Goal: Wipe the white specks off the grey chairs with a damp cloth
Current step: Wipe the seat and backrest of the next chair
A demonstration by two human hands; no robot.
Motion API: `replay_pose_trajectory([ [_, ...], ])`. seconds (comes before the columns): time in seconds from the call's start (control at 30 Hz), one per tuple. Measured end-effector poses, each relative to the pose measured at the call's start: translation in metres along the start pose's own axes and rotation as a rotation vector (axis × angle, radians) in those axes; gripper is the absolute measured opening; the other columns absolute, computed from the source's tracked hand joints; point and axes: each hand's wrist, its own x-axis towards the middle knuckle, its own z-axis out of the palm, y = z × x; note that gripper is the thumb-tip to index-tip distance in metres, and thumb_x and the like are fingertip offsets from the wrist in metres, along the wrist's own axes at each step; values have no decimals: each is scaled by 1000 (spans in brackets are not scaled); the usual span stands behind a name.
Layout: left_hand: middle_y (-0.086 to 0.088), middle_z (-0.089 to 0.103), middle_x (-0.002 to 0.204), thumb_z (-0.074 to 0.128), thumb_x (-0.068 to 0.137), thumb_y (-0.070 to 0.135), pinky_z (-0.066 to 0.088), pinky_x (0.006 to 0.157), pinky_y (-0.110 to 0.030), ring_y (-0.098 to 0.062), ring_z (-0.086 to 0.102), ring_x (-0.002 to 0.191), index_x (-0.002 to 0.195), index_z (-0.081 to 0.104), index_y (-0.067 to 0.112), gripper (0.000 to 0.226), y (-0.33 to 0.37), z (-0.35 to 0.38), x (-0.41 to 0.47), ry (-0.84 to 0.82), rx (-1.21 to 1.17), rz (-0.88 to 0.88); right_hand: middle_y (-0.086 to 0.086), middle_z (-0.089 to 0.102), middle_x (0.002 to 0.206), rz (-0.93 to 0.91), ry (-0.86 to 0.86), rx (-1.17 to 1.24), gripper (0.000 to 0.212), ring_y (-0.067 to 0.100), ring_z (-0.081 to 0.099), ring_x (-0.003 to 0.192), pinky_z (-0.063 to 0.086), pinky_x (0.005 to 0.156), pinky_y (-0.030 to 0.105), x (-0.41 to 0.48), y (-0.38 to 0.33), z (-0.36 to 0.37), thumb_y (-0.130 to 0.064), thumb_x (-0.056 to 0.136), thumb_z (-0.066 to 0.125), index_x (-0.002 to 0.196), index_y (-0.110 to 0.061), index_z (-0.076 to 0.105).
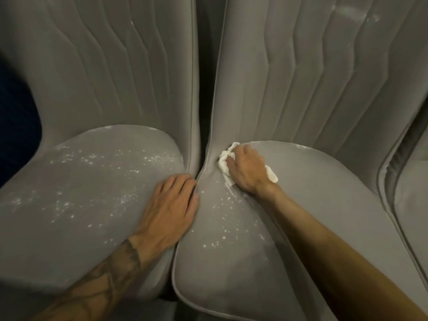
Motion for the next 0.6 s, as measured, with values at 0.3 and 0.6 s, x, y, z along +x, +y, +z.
replay_pose_trajectory([
  [0.3,-5,55,148,30,110,33,28,123,-33,-18,50,137,148,53,13,49,-26,-18,-22,-121,24,39,17,50,127,-40,-92,12,34,39,48,114,37,97,48,4,-15,-9,-36,103,40,122,-8,49],
  [0.6,-5,64,130,36,105,24,43,107,-40,-22,59,120,132,62,13,39,-33,-5,-27,11,1,116,5,50,105,-407,-105,75,24,22,45,88,36,80,41,-70,-48,4,-38,102,42,105,-16,50],
])
